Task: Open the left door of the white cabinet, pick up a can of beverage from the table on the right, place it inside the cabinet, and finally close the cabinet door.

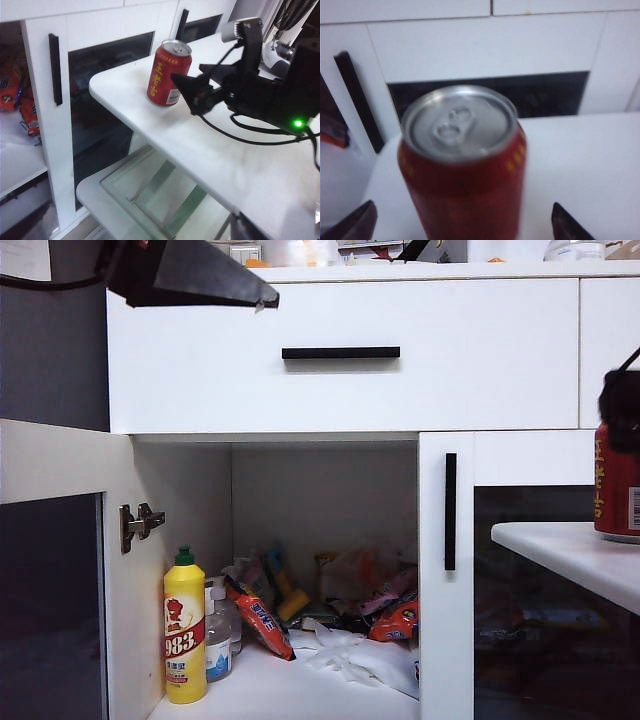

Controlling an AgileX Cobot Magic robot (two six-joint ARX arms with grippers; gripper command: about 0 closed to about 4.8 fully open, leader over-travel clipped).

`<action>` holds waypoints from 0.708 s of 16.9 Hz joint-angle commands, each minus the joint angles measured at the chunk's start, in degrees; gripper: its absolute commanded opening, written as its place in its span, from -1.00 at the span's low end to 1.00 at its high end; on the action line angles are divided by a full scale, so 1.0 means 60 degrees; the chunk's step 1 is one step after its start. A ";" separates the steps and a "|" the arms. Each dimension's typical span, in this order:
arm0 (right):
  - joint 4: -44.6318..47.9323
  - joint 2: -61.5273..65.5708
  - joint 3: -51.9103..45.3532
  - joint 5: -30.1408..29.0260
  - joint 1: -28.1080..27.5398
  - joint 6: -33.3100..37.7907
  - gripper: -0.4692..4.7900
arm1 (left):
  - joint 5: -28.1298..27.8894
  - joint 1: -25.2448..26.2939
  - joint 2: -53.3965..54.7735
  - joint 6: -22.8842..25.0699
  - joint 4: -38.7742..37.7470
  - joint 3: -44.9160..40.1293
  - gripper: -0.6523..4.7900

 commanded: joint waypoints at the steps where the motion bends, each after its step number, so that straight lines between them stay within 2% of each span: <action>1: 0.1694 0.0860 0.0055 -0.0372 0.0000 -0.0011 1.00 | -0.0033 0.0000 -0.0015 0.0029 -0.0193 0.0011 1.00; 4: 0.2000 0.1439 0.0055 -0.0353 -0.0007 -0.0076 1.00 | -0.0040 0.0000 -0.0015 0.0033 -0.0262 0.0011 1.00; 8: 0.3359 0.2408 0.0259 -0.0160 -0.0226 -0.0809 1.00 | -0.0142 0.0000 -0.0015 0.0029 -0.0441 0.0007 1.00; 12: 0.3410 0.3115 0.0841 -0.0171 -0.0350 -0.0805 1.00 | -0.0182 0.0000 -0.0015 0.0029 -0.0441 0.0011 1.00</action>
